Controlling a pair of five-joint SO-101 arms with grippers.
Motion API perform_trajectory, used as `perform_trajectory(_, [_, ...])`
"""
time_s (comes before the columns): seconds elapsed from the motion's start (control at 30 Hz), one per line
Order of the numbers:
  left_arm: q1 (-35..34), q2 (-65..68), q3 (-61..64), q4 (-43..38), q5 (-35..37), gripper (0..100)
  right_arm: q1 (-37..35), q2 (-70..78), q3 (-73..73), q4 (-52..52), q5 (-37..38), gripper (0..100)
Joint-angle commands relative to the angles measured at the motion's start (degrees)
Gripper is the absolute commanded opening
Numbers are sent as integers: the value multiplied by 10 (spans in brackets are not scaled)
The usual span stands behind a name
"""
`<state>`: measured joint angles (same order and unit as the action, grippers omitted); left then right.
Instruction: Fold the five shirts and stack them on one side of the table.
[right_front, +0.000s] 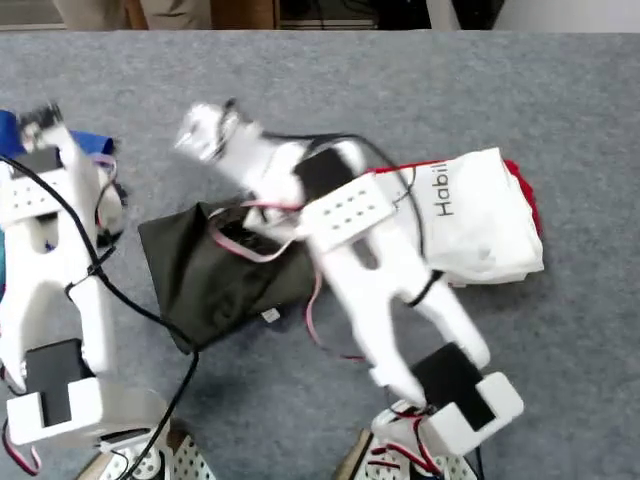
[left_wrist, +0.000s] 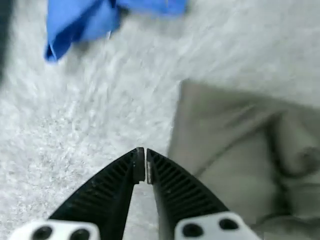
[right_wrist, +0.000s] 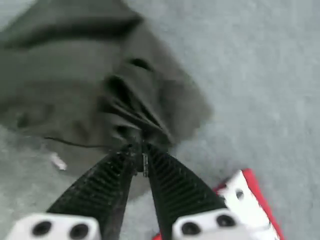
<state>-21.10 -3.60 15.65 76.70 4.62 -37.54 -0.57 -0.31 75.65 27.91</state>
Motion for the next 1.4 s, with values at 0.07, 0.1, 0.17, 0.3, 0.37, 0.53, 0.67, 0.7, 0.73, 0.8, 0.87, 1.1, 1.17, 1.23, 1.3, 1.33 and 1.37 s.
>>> perform_trajectory(0.07, [-55, -10, 143, -141, -9, 19, -63, 96, -56, 11, 5, 4])
perform_trajectory(0.1, [-62, -11, 145, -144, -9, 19, -68, 121, -71, 14, 4, 4])
perform_trajectory(0.17, [-72, -11, 135, -146, -9, 19, -71, 168, -107, 25, -5, 4])
perform_trajectory(0.3, [-77, -7, 151, -167, -9, 19, -60, 254, -178, 30, -11, 4])
perform_trajectory(0.37, [-77, -8, 166, -181, -9, 19, -54, 291, -214, 30, -11, 4])
perform_trajectory(0.53, [-77, -8, 171, -196, -9, 19, -12, 386, -315, 24, -8, 4])
perform_trajectory(0.67, [-76, -8, 171, -196, -9, 19, 50, 465, -439, 28, 15, 5])
perform_trajectory(0.7, [-76, -8, 171, -196, -9, 19, 63, 482, -473, 30, 28, 5])
perform_trajectory(0.73, [-72, -8, 172, -196, -9, 19, 74, 497, -502, 30, 39, 5])
perform_trajectory(0.8, [-63, -9, 174, -196, -9, 19, 92, 526, -559, 29, 56, 5])
perform_trajectory(0.87, [-55, -9, 175, -196, -9, 19, 99, 553, -610, 29, 79, 5])
perform_trajectory(1.1, [-46, -7, 175, -196, -9, 19, 80, 574, -781, 172, 121, 5])
perform_trajectory(1.17, [-46, -7, 175, -196, -9, 19, 70, 575, -841, 231, 121, 5])
perform_trajectory(1.23, [-46, -6, 175, -202, -9, 19, 59, 575, -882, 271, 117, 4])
perform_trajectory(1.3, [-46, -6, 175, -203, -9, 19, 55, 572, -880, 268, 108, 5])
perform_trajectory(1.33, [-46, -6, 175, -203, -9, 19, 44, 572, -873, 268, 106, 5])
perform_trajectory(1.37, [-46, -6, 175, -203, -9, 19, 30, 575, -858, 268, 105, 4])
